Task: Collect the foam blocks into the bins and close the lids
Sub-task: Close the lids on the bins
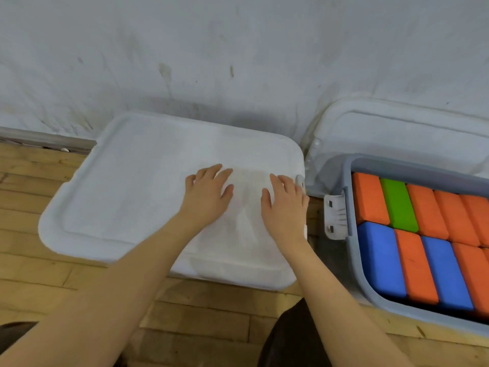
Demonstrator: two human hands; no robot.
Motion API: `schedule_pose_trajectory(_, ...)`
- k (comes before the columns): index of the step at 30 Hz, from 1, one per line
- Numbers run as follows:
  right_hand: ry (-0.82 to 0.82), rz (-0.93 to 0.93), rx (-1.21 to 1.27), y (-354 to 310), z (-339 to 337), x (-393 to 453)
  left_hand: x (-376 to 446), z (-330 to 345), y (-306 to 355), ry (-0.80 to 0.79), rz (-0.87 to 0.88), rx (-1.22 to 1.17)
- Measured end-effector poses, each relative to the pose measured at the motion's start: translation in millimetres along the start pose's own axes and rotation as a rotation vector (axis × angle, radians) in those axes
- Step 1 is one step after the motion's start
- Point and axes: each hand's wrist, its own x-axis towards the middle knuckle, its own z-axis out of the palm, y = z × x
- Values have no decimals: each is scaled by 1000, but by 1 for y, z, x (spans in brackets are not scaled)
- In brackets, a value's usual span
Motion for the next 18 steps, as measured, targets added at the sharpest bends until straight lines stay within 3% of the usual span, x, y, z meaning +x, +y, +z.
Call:
schedule_pose_trajectory(4, 3, -149, 113, -73, 26, 17, 5, -45, -66, 81, 23, 121)
schedule_pose_trajectory(11, -139, -265, 141, -198, 94, 46, 4, -91, -201, 144, -163, 172)
schedule_pose_trajectory(18, -147, -285, 3, -247, 152, 41, 5, -71, -288, -45, -358, 44)
